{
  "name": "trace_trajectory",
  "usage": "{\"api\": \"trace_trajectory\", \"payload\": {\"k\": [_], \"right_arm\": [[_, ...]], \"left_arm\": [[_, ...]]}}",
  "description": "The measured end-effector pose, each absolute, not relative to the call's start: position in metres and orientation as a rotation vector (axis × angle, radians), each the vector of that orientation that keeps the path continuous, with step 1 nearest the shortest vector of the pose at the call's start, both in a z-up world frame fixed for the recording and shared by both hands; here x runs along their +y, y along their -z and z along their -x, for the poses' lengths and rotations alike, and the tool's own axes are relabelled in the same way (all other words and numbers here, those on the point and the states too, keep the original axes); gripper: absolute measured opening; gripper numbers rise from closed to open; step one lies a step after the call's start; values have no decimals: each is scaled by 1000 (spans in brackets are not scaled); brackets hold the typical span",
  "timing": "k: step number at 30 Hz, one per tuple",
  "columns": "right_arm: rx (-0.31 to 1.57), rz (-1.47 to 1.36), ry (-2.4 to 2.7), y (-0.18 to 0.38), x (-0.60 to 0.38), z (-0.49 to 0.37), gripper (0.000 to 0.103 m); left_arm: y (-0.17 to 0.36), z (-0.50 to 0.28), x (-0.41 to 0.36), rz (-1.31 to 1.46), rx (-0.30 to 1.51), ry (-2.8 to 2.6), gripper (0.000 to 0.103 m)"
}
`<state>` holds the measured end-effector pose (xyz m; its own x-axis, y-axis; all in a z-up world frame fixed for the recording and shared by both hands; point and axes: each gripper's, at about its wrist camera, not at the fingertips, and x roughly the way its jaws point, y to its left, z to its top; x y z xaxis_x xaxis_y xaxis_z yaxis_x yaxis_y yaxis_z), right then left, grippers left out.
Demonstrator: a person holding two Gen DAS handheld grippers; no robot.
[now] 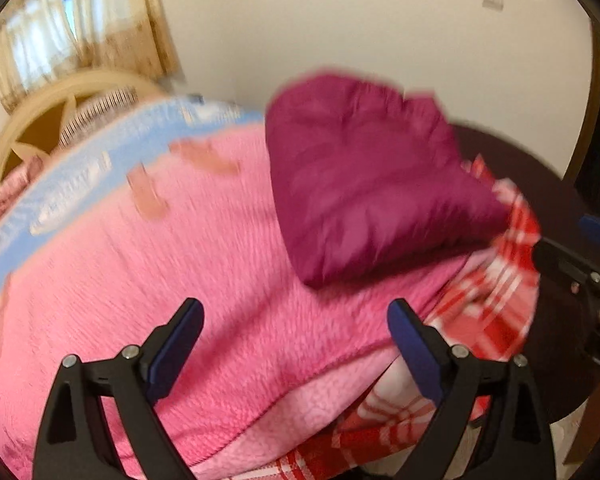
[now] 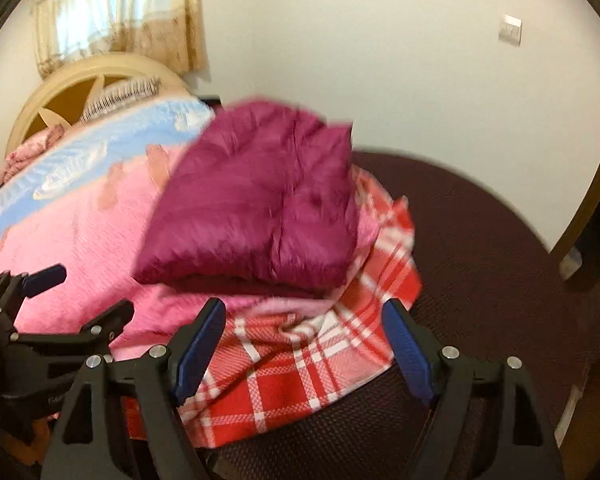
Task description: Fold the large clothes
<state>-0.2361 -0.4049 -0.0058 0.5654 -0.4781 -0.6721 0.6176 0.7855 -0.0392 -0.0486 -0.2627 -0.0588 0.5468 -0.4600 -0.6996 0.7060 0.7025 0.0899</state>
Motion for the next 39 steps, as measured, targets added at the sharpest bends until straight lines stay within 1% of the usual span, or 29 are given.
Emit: {"api": "trace_trajectory", "payload": {"k": [2,3,4,7,9,10,16,39], "right_arm": [[633,-197,663,-19,-395,251,81],[589,-193,672,-30,-390,258,81],[543,-188,682,-41,-389,262,81],[411,-165,703,-70,-378,283,83],[350,-158,716,-81,-377,288,87],[320,-157,720,-85,-375,293,88],[252,-186,715,-92,-374,302,89],[268,-227,704,-87,-378,299,89]], "left_arm": [[35,60,-254,-349,611,716,97],[23,67,-248,-328,563,719,101],[11,72,-243,-309,511,717,103],[-18,91,-230,-275,348,695,103],[-31,96,-223,-262,277,687,103],[-38,96,-221,-252,259,691,103],[-41,99,-217,-233,239,710,103],[-36,95,-214,-224,239,679,103]]}}
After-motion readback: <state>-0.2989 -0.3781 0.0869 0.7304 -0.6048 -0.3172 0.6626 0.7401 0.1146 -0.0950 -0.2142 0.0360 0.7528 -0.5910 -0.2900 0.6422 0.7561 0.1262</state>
